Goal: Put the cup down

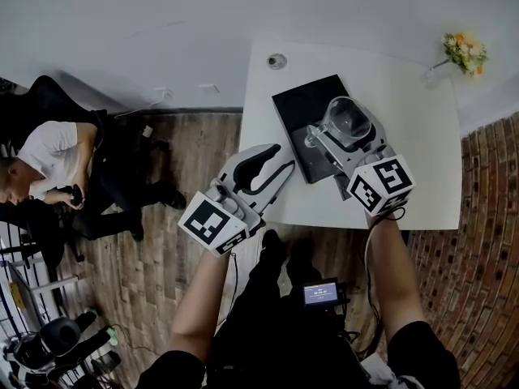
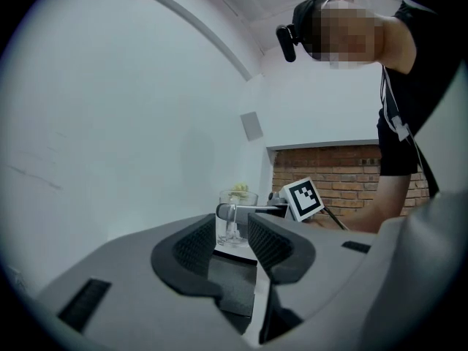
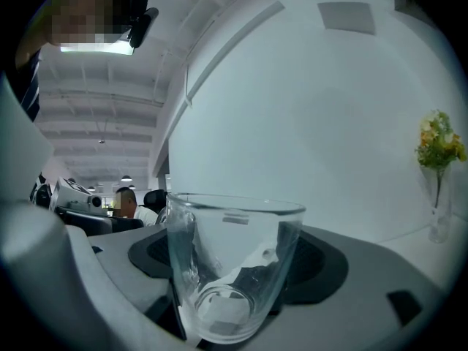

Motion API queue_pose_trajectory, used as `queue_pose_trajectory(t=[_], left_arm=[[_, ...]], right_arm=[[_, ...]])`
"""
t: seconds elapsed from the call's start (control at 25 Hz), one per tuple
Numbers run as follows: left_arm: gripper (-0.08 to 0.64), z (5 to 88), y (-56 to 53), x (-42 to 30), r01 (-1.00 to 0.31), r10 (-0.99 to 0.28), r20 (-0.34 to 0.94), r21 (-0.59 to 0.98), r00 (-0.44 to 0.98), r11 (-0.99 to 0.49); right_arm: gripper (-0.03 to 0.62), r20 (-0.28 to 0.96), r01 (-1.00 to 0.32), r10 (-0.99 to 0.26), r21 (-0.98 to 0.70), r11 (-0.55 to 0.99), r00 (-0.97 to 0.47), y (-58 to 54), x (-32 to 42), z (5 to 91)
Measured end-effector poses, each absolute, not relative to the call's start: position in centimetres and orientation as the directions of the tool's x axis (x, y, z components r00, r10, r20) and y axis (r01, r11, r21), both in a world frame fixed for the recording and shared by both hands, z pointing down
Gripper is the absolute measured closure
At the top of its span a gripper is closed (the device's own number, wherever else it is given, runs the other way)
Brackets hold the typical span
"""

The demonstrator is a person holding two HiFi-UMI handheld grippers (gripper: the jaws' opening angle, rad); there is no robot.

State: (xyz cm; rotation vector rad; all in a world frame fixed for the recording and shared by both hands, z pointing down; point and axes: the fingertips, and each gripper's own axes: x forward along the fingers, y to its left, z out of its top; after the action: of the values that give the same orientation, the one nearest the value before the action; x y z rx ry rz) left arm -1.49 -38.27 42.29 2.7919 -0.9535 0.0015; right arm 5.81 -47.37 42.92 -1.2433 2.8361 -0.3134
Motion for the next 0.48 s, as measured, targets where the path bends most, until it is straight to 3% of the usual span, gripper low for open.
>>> queue_pose_trajectory(t=[0.48], left_arm=[[0.433, 44.2, -39.8, -3.1, -0.628, -0.627, 0.074, 0.186, 0.776, -0.756]], right_arm=[[0.178, 0.070, -0.727, -0.728, -0.172, 0.665, -0.682, -52.3, 3.2, 46.6]])
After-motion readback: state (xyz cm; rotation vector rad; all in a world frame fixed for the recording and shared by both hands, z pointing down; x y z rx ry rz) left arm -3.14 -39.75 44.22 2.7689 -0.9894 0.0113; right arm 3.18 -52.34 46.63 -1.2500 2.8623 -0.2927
